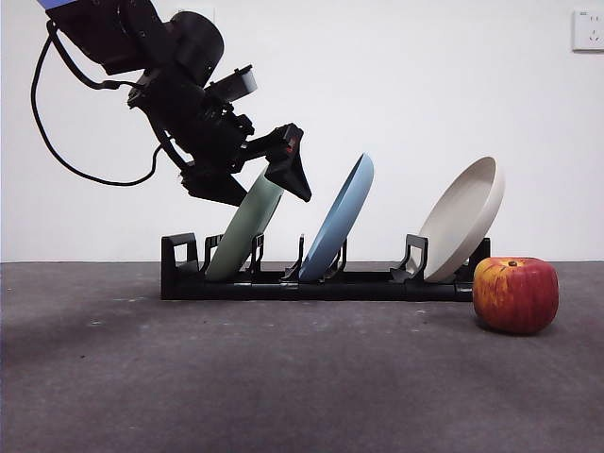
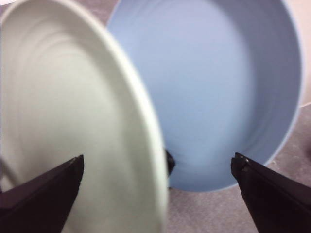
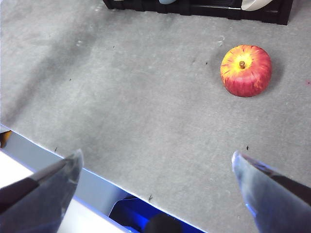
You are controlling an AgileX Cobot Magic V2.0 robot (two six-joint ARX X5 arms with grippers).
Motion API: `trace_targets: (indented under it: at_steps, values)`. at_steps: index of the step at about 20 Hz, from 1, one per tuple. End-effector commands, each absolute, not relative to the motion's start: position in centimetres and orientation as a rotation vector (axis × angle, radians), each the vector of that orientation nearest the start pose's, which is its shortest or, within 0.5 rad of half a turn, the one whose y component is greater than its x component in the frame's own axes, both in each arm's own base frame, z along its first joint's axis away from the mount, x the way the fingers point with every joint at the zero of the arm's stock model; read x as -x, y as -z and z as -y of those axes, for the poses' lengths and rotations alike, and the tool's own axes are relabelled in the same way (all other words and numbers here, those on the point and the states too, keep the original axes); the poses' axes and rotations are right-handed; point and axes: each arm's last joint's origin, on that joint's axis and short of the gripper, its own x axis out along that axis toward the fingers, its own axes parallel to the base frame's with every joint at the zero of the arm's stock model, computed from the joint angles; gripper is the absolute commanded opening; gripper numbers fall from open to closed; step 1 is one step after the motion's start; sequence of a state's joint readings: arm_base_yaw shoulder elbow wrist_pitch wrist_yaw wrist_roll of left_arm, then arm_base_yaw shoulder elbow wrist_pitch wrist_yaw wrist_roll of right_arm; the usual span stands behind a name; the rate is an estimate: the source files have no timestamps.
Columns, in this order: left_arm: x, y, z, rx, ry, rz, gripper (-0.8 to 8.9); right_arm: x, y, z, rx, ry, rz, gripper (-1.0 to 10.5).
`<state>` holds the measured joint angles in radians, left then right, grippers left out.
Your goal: Take the green plate from the plate rack,put the plate on the table,take the apple from the table,put the apple in the plate
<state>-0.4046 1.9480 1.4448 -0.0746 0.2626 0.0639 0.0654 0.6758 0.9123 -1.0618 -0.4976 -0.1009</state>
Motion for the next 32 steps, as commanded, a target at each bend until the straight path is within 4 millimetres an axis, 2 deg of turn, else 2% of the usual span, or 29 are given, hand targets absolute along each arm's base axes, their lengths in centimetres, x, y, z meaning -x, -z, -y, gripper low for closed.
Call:
trace_targets:
  at_steps: [1,4,7,14,17,21,26,29,32]
  values:
    - [-40.3,-23.0,18.2,-0.108,0.678,-0.561,1.16,-10.1,-31.6,-2.1,-0.089,-0.569,-0.785,6.6]
    - [-40.3,-23.0,18.2,-0.106,0.680,-0.563,1.02,-10.1,-31.6,-2.1,-0.090,-0.569,-0.788,6.6]
    - [-40.3,-23.0,18.2,-0.086,0.676,-0.569,-0.08,-10.2,-31.6,-2.1,-0.090,-0.569,-0.789,6.6]
    - [-40.1,-23.6,18.1,-0.067,0.725,-0.558,-0.08,-10.2,-31.6,-2.1,-0.089,-0.569,-0.789,6.6]
    - [-39.7,-24.8,17.8,-0.059,0.741,-0.537,-0.08,-10.2,-31.6,-2.1,-0.087,-0.571,-0.788,6.6]
    - [-38.4,-28.1,17.2,-0.058,0.740,-0.467,-0.08,-10.2,-31.6,-2.1,-0.086,-0.571,-0.787,6.6]
    - [-35.7,-32.7,16.1,-0.064,0.744,-0.390,-0.08,-10.2,-31.6,-2.1,-0.086,-0.571,-0.787,6.6]
    - [-32.0,-35.4,15.3,-0.165,0.781,-0.420,-0.07,-10.2,-31.6,-2.1,-0.086,-0.571,-0.787,6.6]
    - [-28.0,-36.7,15.7,-0.359,0.809,-0.474,-0.06,-10.2,-31.6,-2.1,-0.086,-0.571,-0.786,6.6]
